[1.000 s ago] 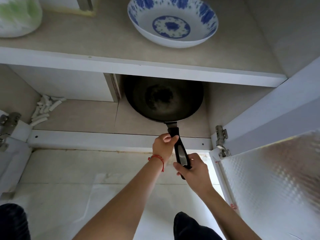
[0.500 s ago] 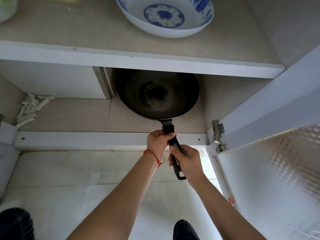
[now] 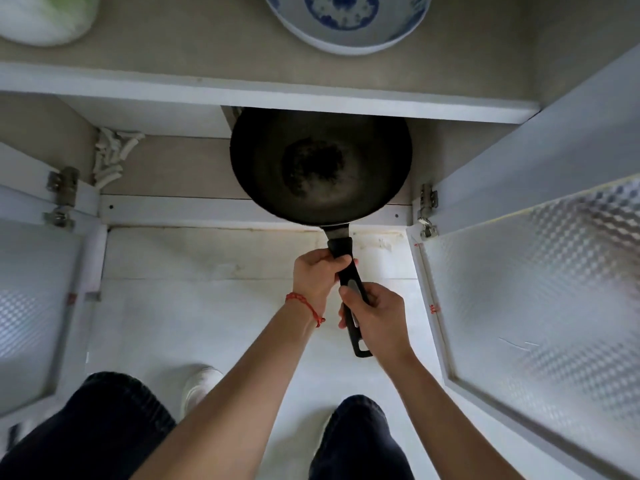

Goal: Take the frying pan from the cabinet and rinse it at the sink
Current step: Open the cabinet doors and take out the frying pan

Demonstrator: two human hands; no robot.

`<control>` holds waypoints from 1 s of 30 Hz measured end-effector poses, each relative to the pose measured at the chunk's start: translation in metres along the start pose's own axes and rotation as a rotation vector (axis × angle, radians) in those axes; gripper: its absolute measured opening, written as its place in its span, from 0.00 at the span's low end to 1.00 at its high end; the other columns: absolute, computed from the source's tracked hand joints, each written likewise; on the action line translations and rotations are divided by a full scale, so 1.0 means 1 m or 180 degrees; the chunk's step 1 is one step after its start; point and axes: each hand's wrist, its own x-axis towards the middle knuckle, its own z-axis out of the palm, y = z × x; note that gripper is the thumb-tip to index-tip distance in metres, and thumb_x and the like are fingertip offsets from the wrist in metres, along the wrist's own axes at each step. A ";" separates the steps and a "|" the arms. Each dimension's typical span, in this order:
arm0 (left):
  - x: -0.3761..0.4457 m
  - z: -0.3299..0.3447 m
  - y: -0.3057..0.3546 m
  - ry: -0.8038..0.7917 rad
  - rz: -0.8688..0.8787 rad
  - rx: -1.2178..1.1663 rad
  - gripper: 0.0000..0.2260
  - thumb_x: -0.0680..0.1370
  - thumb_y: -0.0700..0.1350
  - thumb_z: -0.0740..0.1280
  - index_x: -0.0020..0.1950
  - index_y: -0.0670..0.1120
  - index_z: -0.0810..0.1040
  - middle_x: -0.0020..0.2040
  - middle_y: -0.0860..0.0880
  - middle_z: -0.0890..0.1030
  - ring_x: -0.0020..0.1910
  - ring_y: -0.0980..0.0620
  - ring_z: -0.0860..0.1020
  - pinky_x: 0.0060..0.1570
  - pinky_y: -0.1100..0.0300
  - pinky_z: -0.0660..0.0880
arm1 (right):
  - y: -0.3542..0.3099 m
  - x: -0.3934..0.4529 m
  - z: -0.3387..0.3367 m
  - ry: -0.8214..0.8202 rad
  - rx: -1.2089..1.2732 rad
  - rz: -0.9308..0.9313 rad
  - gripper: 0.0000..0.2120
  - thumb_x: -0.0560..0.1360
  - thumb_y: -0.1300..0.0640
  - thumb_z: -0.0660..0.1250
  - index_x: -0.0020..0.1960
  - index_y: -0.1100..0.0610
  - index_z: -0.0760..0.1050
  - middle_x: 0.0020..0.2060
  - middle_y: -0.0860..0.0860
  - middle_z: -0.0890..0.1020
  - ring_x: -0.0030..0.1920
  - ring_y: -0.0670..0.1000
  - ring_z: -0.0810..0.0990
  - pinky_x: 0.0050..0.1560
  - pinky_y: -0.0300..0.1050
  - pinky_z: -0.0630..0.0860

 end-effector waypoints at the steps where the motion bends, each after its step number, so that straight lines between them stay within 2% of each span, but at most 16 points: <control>1: -0.013 -0.001 0.001 0.0008 -0.0048 0.0013 0.08 0.72 0.32 0.65 0.35 0.41 0.79 0.29 0.49 0.82 0.41 0.42 0.80 0.53 0.49 0.76 | -0.005 -0.012 -0.003 -0.0023 -0.0050 0.0023 0.11 0.73 0.59 0.67 0.38 0.68 0.75 0.26 0.56 0.79 0.23 0.49 0.78 0.25 0.39 0.74; 6: -0.083 -0.009 0.006 0.0076 -0.0281 -0.0091 0.07 0.72 0.31 0.65 0.36 0.39 0.79 0.27 0.48 0.82 0.38 0.45 0.80 0.51 0.49 0.78 | -0.031 -0.079 -0.015 -0.0128 -0.0131 0.0258 0.12 0.73 0.59 0.67 0.36 0.68 0.75 0.26 0.56 0.79 0.24 0.50 0.79 0.28 0.41 0.75; 10: -0.144 -0.017 0.012 0.0117 -0.0448 -0.0135 0.07 0.72 0.30 0.65 0.37 0.38 0.79 0.27 0.47 0.82 0.36 0.46 0.80 0.41 0.56 0.79 | -0.054 -0.138 -0.025 -0.0200 -0.0087 0.0547 0.11 0.73 0.59 0.67 0.36 0.67 0.75 0.26 0.55 0.79 0.24 0.49 0.78 0.28 0.40 0.75; 14: -0.213 -0.023 0.025 0.0171 -0.0601 -0.0158 0.06 0.72 0.31 0.64 0.38 0.38 0.78 0.26 0.48 0.82 0.37 0.47 0.80 0.46 0.55 0.78 | -0.080 -0.203 -0.033 -0.0238 -0.0005 0.0692 0.13 0.72 0.59 0.66 0.30 0.61 0.72 0.24 0.53 0.77 0.23 0.49 0.77 0.27 0.39 0.73; 19: -0.300 -0.039 0.035 0.0269 -0.0838 0.0089 0.05 0.71 0.34 0.67 0.36 0.40 0.80 0.31 0.46 0.84 0.44 0.44 0.77 0.52 0.48 0.71 | -0.107 -0.289 -0.036 -0.0223 0.0168 0.0874 0.12 0.73 0.59 0.66 0.32 0.62 0.73 0.24 0.52 0.77 0.23 0.49 0.77 0.27 0.42 0.73; 22: -0.342 -0.055 0.040 0.0251 -0.0955 0.0306 0.05 0.68 0.36 0.69 0.33 0.42 0.82 0.37 0.41 0.84 0.44 0.43 0.74 0.50 0.48 0.70 | -0.120 -0.337 -0.033 -0.0166 0.0309 0.0969 0.11 0.73 0.59 0.66 0.34 0.62 0.75 0.25 0.54 0.78 0.23 0.48 0.77 0.26 0.41 0.74; 25: -0.376 -0.072 0.045 0.0164 -0.1061 0.0478 0.08 0.68 0.34 0.68 0.30 0.42 0.83 0.33 0.43 0.85 0.44 0.42 0.70 0.48 0.48 0.67 | -0.130 -0.381 -0.024 -0.0038 0.0407 0.1033 0.12 0.73 0.57 0.65 0.36 0.64 0.76 0.26 0.56 0.78 0.23 0.49 0.77 0.26 0.41 0.73; 28: -0.403 -0.095 0.050 -0.0050 -0.1190 0.0728 0.09 0.69 0.34 0.68 0.31 0.41 0.83 0.33 0.43 0.85 0.45 0.43 0.71 0.47 0.50 0.67 | -0.134 -0.423 -0.002 0.0279 0.0684 0.1075 0.15 0.72 0.56 0.66 0.35 0.69 0.74 0.27 0.61 0.77 0.25 0.54 0.76 0.27 0.47 0.73; 30: -0.421 -0.110 0.058 -0.0223 -0.1236 0.0987 0.07 0.70 0.34 0.67 0.33 0.40 0.82 0.32 0.44 0.84 0.43 0.45 0.72 0.42 0.55 0.68 | -0.137 -0.449 0.015 0.0504 0.0886 0.1086 0.18 0.70 0.54 0.66 0.35 0.72 0.73 0.27 0.62 0.76 0.26 0.56 0.75 0.29 0.49 0.72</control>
